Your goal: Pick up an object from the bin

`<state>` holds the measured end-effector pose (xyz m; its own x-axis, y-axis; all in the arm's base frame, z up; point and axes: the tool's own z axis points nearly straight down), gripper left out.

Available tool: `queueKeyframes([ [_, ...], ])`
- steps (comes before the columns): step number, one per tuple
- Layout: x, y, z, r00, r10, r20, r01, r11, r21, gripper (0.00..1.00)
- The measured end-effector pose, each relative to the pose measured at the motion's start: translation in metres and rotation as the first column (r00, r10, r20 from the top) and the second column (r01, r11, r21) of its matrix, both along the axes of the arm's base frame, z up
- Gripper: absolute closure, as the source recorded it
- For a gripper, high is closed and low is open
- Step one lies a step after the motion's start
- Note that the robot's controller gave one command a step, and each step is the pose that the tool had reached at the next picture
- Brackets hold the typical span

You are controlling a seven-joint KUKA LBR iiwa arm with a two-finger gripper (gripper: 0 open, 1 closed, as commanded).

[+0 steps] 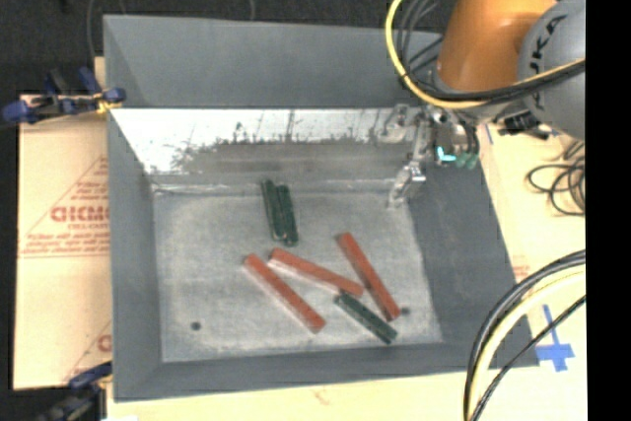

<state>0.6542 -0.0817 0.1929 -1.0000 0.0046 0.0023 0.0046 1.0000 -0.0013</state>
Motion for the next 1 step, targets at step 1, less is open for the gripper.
queueKeyframes([
  [1, 0.0005, 0.0000, 0.0022, 1.000, 0.000, 0.003, 0.000, 1.000, 0.000, 0.00],
])
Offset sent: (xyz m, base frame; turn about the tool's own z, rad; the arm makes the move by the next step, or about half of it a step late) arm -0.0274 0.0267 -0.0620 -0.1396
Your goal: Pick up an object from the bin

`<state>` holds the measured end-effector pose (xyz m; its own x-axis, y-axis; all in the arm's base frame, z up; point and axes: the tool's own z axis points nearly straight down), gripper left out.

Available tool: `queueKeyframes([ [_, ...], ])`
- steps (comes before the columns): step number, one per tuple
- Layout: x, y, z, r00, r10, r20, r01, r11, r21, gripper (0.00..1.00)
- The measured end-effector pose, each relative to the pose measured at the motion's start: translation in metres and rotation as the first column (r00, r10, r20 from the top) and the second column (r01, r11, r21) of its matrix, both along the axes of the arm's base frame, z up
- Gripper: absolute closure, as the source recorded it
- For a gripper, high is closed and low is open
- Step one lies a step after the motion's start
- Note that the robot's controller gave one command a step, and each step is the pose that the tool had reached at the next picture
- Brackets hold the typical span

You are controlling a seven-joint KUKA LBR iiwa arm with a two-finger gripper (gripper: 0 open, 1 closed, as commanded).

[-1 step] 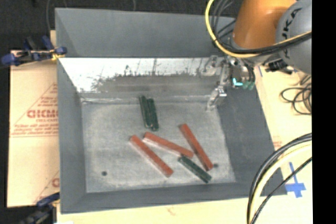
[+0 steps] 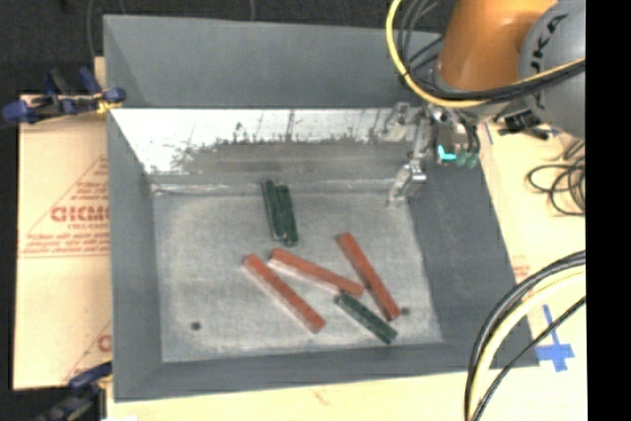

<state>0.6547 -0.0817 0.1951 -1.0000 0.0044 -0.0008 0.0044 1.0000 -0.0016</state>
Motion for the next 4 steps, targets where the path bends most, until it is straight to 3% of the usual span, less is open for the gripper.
queueKeyframes([
  [1, -0.013, 0.012, -0.030, 0.997, 0.072, 0.008, -0.072, 0.997, -0.001, 0.00],
  [2, -0.037, 0.032, -0.060, 1.000, 0.028, 0.004, -0.028, 1.000, 0.002, 0.00],
  [3, -0.081, 0.041, -0.102, 0.999, -0.051, 0.018, 0.051, 0.999, 0.000, 1.00],
  [4, -0.081, 0.041, -0.102, 0.999, -0.050, 0.018, 0.050, 0.999, 0.000, 1.00],
])
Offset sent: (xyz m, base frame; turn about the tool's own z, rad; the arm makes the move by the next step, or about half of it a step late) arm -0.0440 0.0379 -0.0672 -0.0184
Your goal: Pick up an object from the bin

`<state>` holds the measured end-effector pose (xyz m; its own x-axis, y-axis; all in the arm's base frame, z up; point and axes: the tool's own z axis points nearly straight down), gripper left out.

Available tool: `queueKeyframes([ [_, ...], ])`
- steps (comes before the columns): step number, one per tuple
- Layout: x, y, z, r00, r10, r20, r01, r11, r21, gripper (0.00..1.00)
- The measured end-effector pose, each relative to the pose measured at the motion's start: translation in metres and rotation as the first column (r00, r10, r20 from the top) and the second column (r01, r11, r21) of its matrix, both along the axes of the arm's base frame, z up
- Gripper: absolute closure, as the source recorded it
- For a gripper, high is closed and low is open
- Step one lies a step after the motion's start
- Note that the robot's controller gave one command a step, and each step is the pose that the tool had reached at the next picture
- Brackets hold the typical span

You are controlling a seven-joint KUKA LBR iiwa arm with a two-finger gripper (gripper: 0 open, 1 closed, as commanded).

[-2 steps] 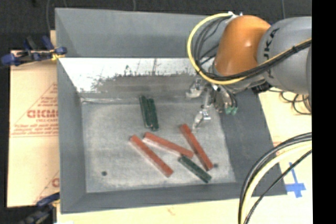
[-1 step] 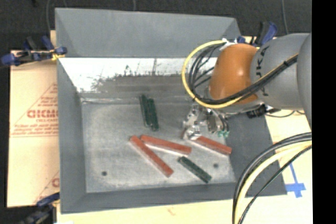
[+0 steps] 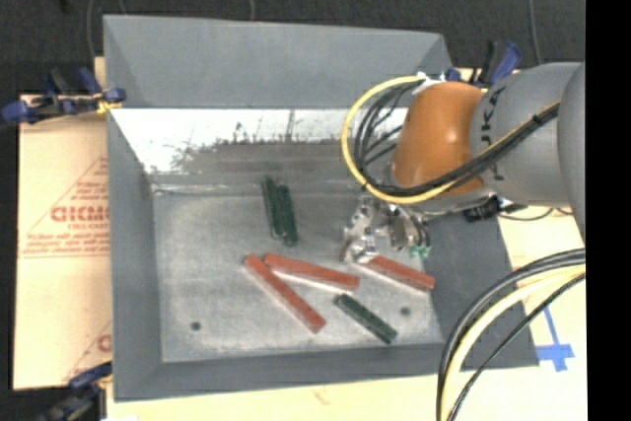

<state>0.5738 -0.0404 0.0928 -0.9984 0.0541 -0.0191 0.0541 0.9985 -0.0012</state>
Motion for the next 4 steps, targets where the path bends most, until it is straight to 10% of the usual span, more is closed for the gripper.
queueKeyframes([
  [1, 0.004, 0.006, 0.108, 1.000, 0.013, -0.014, -0.013, 1.000, 0.002, 1.00],
  [2, 0.004, 0.006, 0.108, 1.000, 0.013, -0.015, -0.013, 1.000, 0.001, 0.00],
  [4, 0.009, -0.010, 0.051, 0.998, 0.057, -0.008, -0.057, 0.998, -0.001, 0.00],
])
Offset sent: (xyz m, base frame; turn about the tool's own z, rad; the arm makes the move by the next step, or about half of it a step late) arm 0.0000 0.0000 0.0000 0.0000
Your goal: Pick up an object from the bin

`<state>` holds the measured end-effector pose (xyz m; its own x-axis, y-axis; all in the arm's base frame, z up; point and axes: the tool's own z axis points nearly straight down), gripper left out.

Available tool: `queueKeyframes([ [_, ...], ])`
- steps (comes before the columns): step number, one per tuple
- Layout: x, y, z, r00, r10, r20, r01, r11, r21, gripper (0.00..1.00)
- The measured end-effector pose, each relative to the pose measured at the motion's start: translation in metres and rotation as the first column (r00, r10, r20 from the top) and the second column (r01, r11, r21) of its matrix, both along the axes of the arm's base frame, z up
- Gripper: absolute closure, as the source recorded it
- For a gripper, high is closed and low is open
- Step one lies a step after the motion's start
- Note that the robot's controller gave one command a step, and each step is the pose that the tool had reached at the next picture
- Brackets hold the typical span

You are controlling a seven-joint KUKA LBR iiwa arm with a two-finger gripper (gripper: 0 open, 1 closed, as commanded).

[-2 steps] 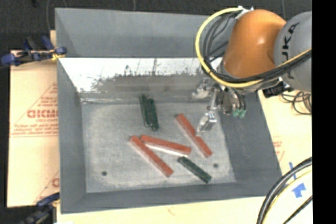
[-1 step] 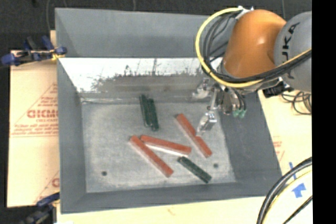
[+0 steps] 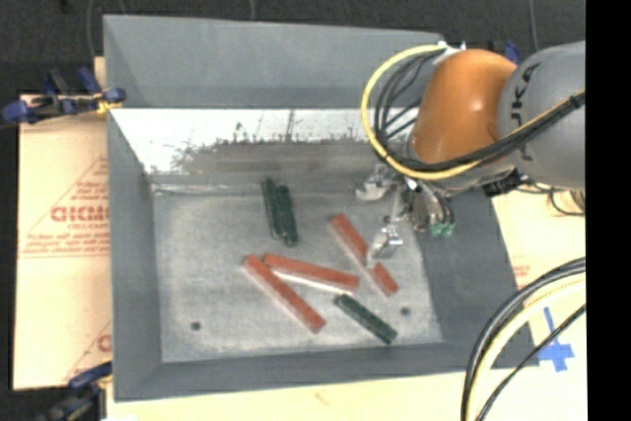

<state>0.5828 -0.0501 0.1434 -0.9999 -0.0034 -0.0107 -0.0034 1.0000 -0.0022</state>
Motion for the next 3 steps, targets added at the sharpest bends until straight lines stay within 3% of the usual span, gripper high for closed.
queueKeyframes([
  [1, -0.0035, 0.0116, -0.0478, 0.999, 0.041, -0.004, -0.041, 0.999, -0.002, 0.00],
  [2, -0.0038, 0.0116, -0.0446, 0.999, 0.048, -0.006, -0.048, 0.999, 0.000, 1.00],
  [3, -0.0037, 0.0116, -0.0446, 0.999, 0.049, -0.006, -0.049, 0.999, 0.000, 0.00],
])
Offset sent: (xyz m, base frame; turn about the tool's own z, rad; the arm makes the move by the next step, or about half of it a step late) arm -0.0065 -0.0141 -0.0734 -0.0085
